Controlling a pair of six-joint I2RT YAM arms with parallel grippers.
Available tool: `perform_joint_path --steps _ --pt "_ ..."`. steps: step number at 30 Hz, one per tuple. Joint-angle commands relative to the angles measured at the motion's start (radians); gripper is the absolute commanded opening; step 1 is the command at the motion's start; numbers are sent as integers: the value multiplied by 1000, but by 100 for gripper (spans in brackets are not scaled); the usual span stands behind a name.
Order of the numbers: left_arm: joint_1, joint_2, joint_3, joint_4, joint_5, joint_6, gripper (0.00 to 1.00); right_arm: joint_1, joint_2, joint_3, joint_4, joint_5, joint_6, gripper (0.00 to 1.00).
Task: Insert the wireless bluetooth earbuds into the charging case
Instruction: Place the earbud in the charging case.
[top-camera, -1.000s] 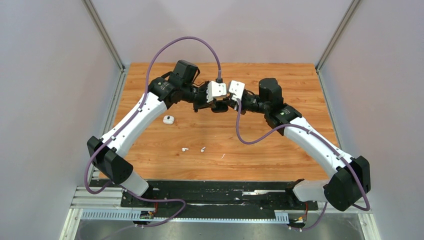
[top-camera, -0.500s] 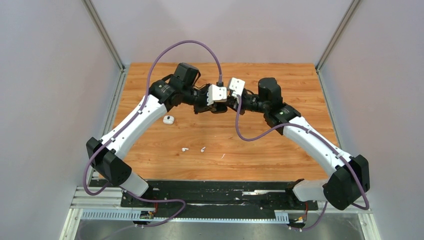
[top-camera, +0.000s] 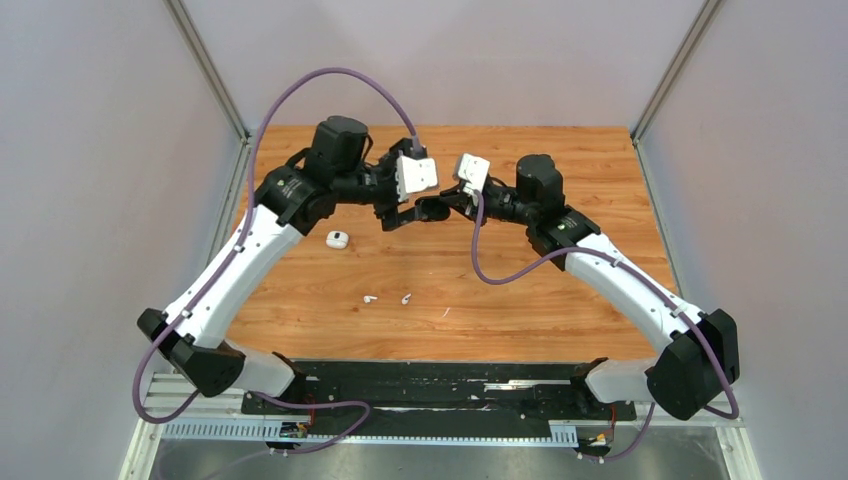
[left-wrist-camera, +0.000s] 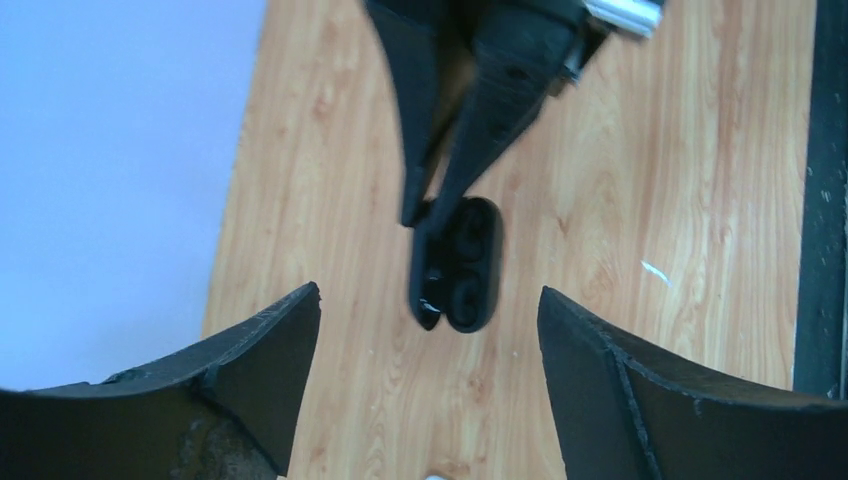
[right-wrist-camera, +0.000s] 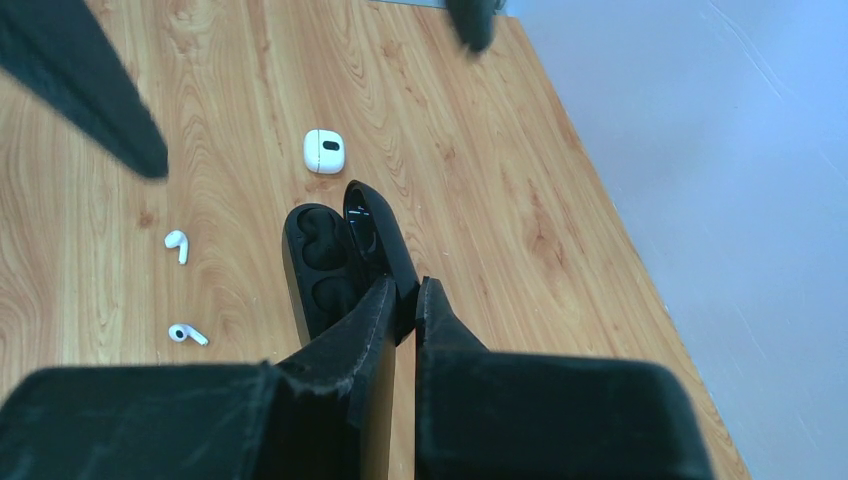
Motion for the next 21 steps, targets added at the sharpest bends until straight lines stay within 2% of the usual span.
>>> perform_joint_path --steps 1,4,6,8,11,13,17,21 --pt "54 -71 86 117 -4 -176 88 6 -1 37 39 -15 -1 0" --pt "140 -115 28 229 54 -370 89 6 -4 58 39 -2 10 0" --pt "231 -159 -70 323 121 -461 90 5 -8 77 76 13 28 0" --pt "277 -204 -180 423 185 -524 90 5 -14 91 102 35 55 0" --pt "305 -236 -308 543 294 -563 92 6 -20 110 142 71 114 0" --pt "309 -240 -342 570 339 -579 92 6 -30 114 175 81 150 0" --pt "310 -207 -368 630 435 -644 91 7 -35 126 208 68 183 0" --pt "311 -179 -389 681 457 -669 89 7 -35 140 212 58 193 0"
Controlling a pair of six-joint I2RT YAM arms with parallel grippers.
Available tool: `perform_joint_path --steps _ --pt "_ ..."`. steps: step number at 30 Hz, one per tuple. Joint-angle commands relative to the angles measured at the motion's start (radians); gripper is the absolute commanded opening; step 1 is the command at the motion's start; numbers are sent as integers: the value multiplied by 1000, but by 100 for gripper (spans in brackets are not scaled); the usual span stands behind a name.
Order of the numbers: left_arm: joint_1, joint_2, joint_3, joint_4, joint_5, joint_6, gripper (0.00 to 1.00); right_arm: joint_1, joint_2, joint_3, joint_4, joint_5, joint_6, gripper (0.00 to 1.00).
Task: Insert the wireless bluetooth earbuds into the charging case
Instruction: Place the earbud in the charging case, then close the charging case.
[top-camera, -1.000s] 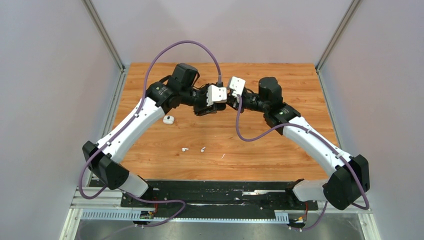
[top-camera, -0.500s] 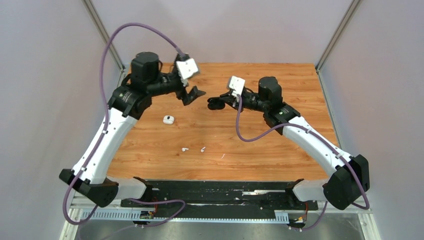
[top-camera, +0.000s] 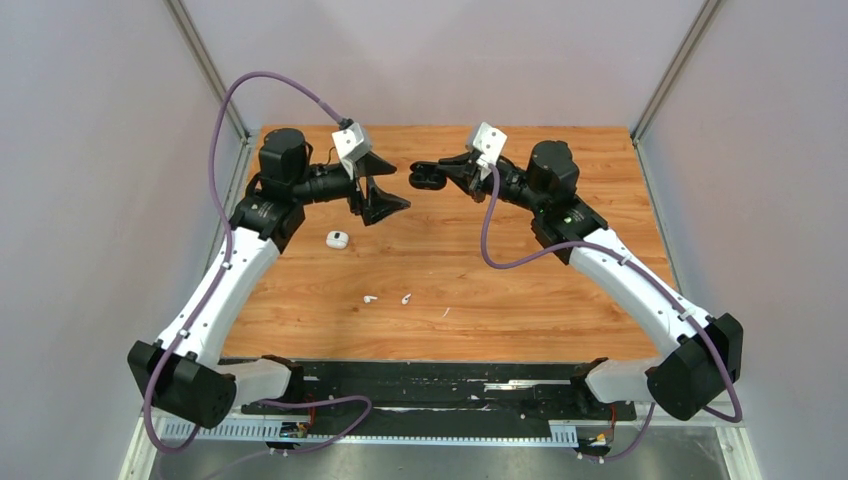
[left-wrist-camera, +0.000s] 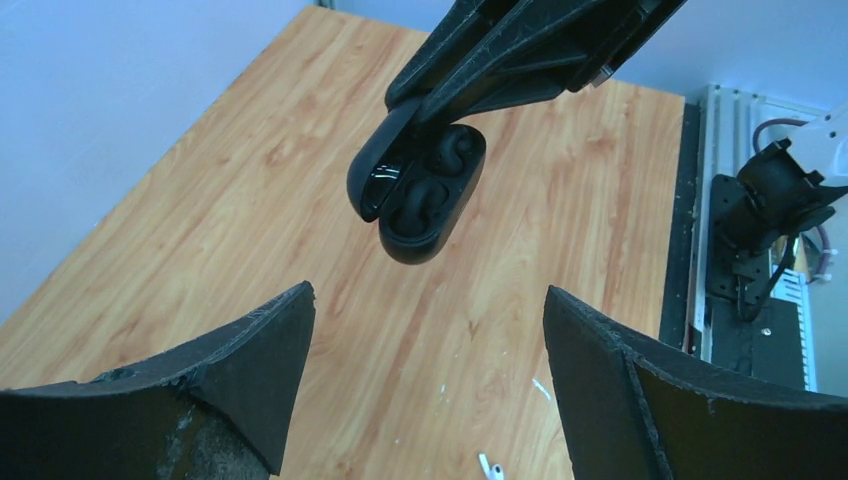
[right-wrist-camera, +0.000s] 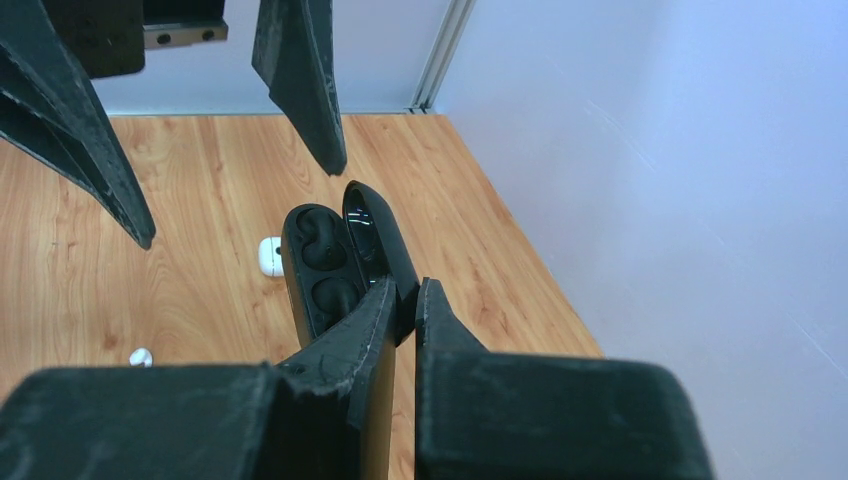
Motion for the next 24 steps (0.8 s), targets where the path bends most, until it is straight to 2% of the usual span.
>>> perform_joint_path --steps 1,6,12,18,21,24 --pt "6 15 -14 146 94 -79 89 6 -33 54 73 1 51 0" --pt "5 53 -30 242 135 -155 84 6 -32 54 74 -15 63 0" --pt "5 133 9 326 242 -272 58 7 -16 59 80 -21 66 0" --pt "5 168 21 375 272 -319 45 6 -7 58 88 -19 65 0" --pt "5 174 23 395 272 -341 43 6 -6 54 88 -20 60 0" --pt "5 175 21 427 272 -368 48 6 -3 49 88 -19 55 0"
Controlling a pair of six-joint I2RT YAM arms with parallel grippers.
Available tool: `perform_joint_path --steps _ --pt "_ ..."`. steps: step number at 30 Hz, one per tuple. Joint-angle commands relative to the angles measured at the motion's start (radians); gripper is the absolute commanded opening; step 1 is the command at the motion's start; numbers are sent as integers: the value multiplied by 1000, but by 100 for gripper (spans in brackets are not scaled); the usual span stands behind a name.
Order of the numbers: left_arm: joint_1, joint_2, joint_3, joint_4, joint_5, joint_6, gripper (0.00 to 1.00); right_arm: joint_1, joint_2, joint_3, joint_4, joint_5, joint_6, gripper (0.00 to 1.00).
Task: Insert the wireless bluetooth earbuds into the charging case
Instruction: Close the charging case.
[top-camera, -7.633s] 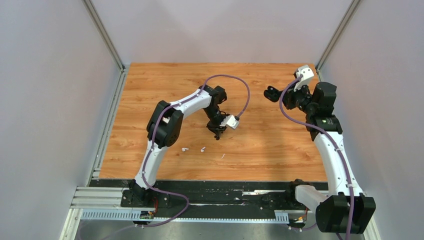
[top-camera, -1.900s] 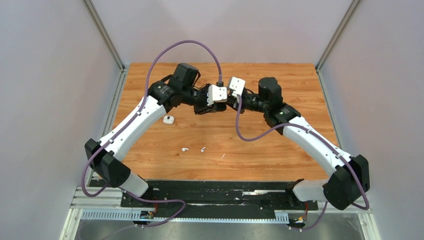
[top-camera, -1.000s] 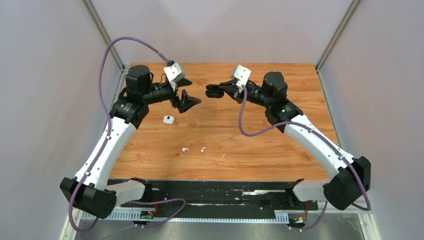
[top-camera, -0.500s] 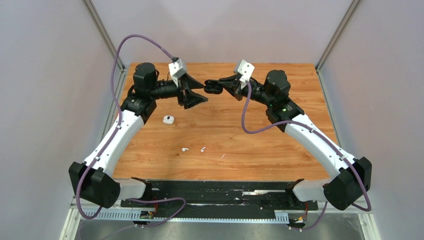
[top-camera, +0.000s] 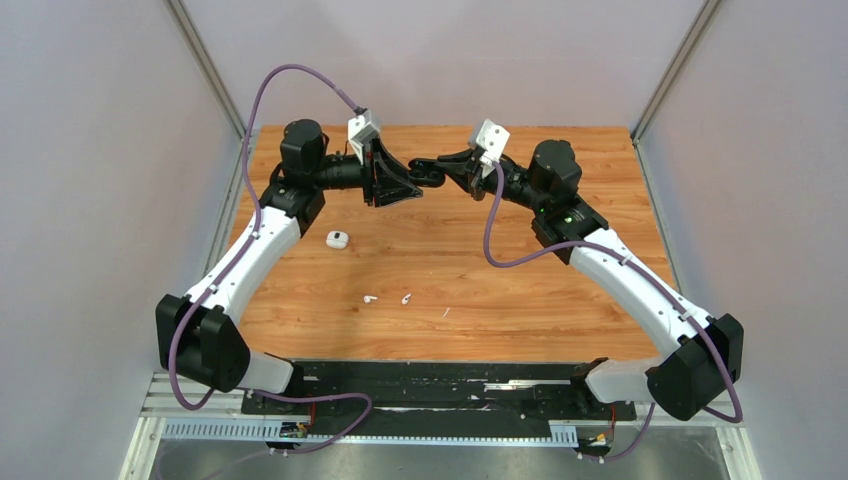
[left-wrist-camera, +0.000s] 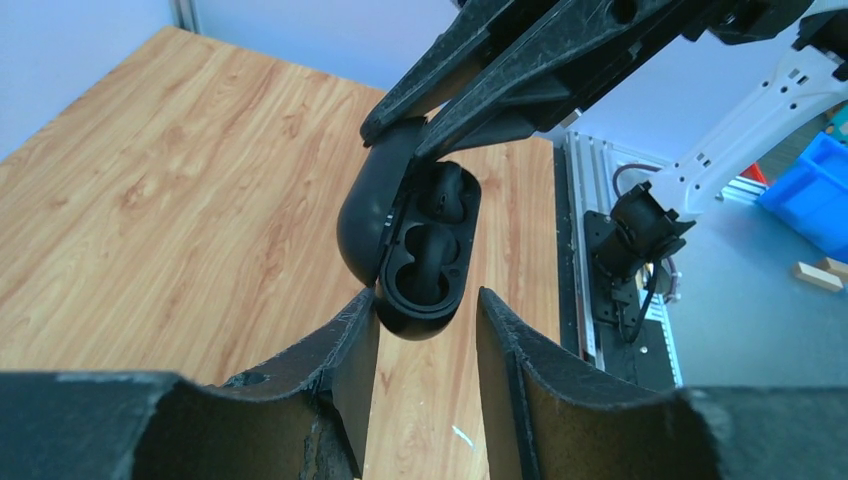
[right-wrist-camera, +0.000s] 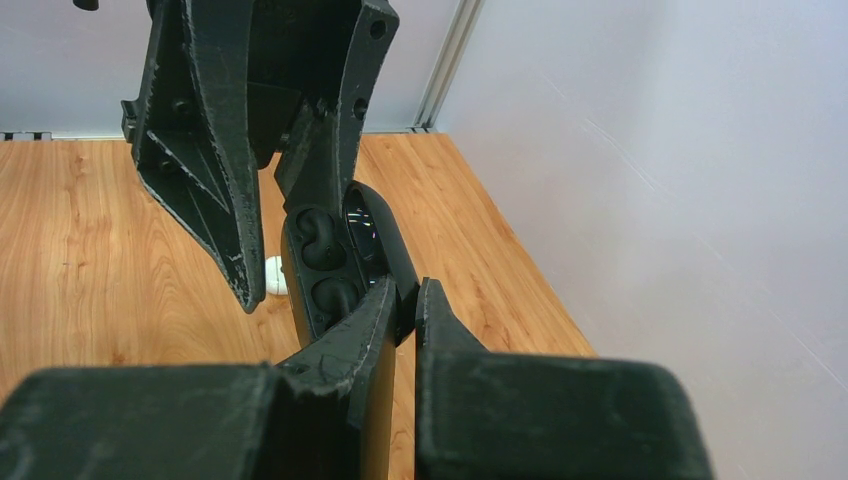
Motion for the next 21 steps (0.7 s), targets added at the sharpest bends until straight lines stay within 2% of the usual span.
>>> perform_joint_path --steps 1,8,10,13,15,17,21 --pt "5 -9 43 97 27 -64 48 6 0 37 48 -8 12 0" --pt "5 -2 38 128 30 -92 40 7 18 43 50 -10 14 0" --pt "5 2 40 131 34 -92 31 7 23 45 49 -12 10 0" --pt "5 7 43 132 44 -88 12 8 27 45 40 -11 1 0" --pt "5 8 42 126 44 -78 4 7 34 49 30 -11 -3 0" --pt "5 8 41 108 39 -59 0 7 36 55 17 -11 -8 0" --pt "7 6 37 101 33 -57 0 6 39 59 10 -10 -15 0"
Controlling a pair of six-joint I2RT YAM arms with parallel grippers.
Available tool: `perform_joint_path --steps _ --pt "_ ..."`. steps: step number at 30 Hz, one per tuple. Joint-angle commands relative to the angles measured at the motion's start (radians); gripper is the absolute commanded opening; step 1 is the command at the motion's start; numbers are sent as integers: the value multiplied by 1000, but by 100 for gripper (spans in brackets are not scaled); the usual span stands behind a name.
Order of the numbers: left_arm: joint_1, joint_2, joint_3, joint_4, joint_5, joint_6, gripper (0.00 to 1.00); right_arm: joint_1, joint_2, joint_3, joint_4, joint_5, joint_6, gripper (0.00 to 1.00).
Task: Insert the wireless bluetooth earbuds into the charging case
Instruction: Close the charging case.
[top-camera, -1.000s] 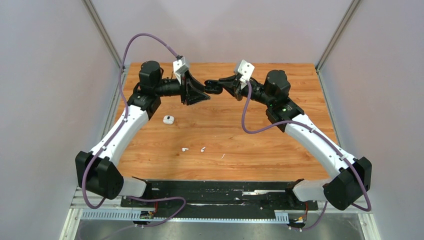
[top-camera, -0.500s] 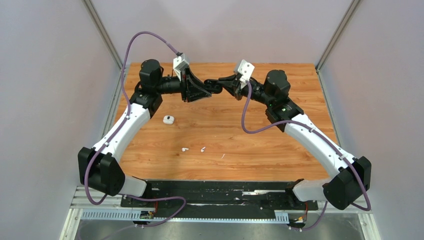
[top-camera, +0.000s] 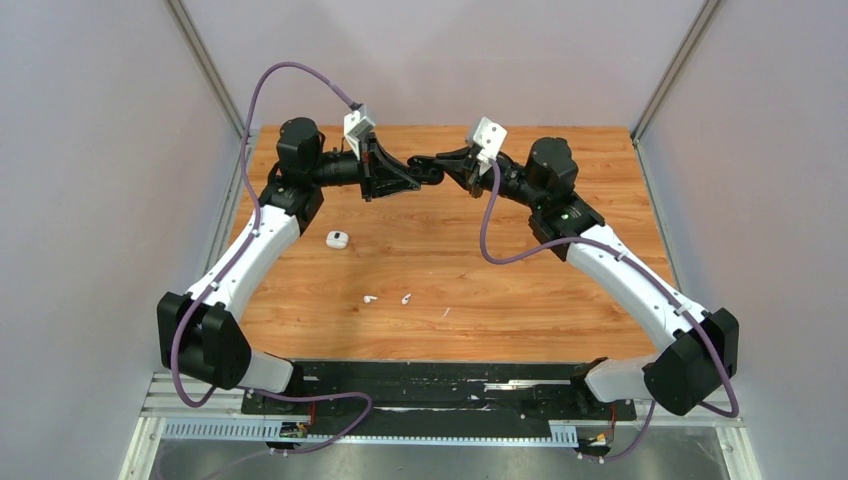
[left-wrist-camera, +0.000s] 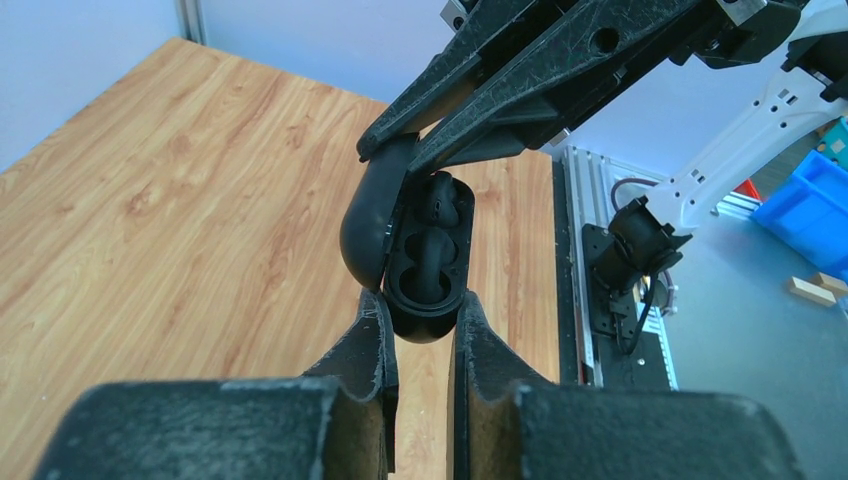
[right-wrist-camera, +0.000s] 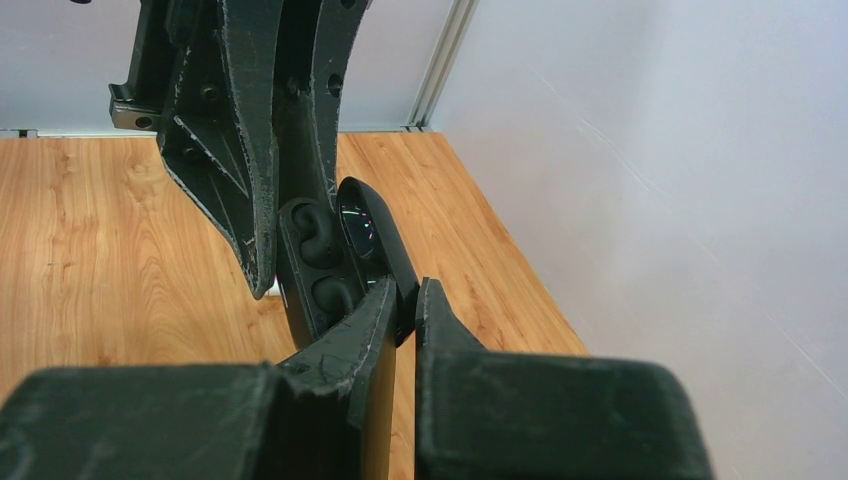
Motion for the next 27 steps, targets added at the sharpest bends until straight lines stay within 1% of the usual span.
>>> perform_joint_path --steps 1,2,3,4,5,11,14,16,17,18,19,21,22,25,27 --pt "-5 -5 36 23 16 13 0 9 14 47 -2 -13 -6 0" --pt "-5 -4 36 29 16 4 5 8 15 48 -3 -12 -6 0" --pt "-5 -2 36 35 15 -4 11 8 17 50 -3 -10 -4 0" --pt "-5 -1 36 42 11 -18 21 8 19 52 -3 -6 -3 0" --pt "-5 0 36 49 11 -25 26 8 21 54 -3 -2 -2 0" --pt "-5 12 36 85 20 -60 33 9 25 58 -3 10 1 0" --pt "-5 17 38 88 19 -64 34 9 26 58 -4 10 2 0" --pt "-4 19 36 100 26 -70 30 8 26 55 -6 10 1 0" --pt "-4 20 32 119 32 -86 23 8 27 54 -8 10 -2 0" --pt "-5 22 31 130 34 -91 18 9 29 54 -13 7 -5 0" --pt "-5 23 30 139 38 -97 8 9 28 54 -19 3 -10 0" --pt "-5 23 28 145 38 -96 0 8 28 58 -33 0 -14 1" --pt "-5 22 28 145 38 -94 0 9 27 60 -39 4 -16 5" --pt "-5 22 28 129 46 -79 0 9 19 73 -57 29 -24 24" --pt "-3 20 29 101 50 -50 0 7 12 89 -79 53 -33 29"
